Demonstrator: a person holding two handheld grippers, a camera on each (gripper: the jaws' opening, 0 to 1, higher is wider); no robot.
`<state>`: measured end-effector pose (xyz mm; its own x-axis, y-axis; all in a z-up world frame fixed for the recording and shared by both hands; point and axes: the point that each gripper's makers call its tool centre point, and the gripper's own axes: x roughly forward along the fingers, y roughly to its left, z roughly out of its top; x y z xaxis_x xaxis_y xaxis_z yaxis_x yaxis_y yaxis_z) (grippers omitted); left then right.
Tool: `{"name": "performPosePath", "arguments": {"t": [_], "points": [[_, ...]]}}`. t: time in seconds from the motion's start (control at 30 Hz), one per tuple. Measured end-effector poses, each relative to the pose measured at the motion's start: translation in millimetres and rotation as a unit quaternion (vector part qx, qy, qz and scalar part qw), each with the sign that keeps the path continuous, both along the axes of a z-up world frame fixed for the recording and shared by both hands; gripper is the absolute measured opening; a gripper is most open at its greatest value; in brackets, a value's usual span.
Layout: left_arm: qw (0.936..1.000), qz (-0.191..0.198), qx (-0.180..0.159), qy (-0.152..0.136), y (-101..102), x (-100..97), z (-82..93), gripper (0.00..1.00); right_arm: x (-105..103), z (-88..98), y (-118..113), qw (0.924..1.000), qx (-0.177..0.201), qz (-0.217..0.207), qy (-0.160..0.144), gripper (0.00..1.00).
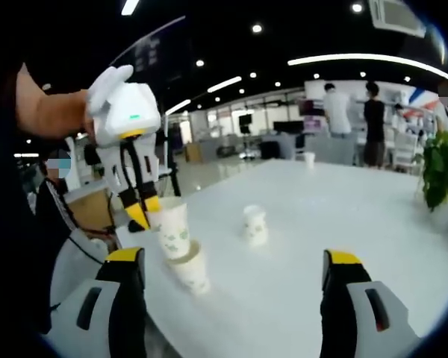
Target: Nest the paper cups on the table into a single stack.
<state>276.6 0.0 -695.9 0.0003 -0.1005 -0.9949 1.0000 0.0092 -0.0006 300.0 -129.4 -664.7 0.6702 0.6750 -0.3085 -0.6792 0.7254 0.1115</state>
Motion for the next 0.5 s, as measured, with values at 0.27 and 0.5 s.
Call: {"name": "performPosePath", "arguments": {"t": [0.27, 0.5], "points": [[0.9999, 0.009, 0.004, 0.009, 3, 1.2, -15.5, 0.01, 0, 0.2, -3, 1.0, -0.003, 0.0, 0.003, 0.97], [0.9997, 0.01, 0.003, 0.022, 8, 2.1, -27.7, 0.02, 3, 3.4, 2, 1.0, -0.001, 0.002, 0.001, 0.96]]}}
